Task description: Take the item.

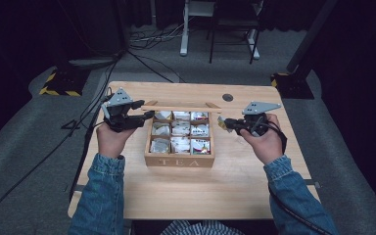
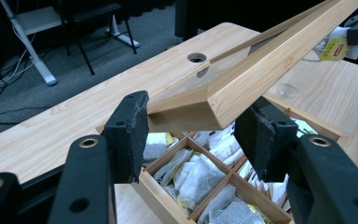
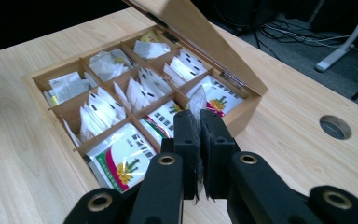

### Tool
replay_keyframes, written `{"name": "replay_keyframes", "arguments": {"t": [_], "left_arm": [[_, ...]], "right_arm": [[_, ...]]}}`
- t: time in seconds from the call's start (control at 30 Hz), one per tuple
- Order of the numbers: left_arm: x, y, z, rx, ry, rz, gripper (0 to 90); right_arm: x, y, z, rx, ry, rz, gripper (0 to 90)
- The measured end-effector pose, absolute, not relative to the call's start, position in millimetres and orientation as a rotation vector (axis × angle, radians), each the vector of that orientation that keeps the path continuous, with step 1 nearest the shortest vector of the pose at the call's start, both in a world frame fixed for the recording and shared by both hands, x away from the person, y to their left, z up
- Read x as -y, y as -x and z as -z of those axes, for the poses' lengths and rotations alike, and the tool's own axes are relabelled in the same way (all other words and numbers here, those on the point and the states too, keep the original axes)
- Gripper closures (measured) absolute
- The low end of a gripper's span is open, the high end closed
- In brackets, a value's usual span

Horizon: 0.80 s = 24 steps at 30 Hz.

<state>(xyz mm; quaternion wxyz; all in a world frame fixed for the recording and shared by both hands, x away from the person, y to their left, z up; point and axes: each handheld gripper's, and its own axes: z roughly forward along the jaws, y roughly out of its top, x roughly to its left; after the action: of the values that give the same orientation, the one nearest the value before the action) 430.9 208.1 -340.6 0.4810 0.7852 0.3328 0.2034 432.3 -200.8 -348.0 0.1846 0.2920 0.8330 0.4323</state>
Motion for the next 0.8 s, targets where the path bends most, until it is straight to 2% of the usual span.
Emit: {"name": "replay_keyframes", "arguments": {"t": [0.8], "left_arm": [[-208,-431,341,-0.814,-1.912,-0.496,45.4]], "right_arm": [[254,-451,355,-2.214,-1.017,-1.149,86.6]]}}
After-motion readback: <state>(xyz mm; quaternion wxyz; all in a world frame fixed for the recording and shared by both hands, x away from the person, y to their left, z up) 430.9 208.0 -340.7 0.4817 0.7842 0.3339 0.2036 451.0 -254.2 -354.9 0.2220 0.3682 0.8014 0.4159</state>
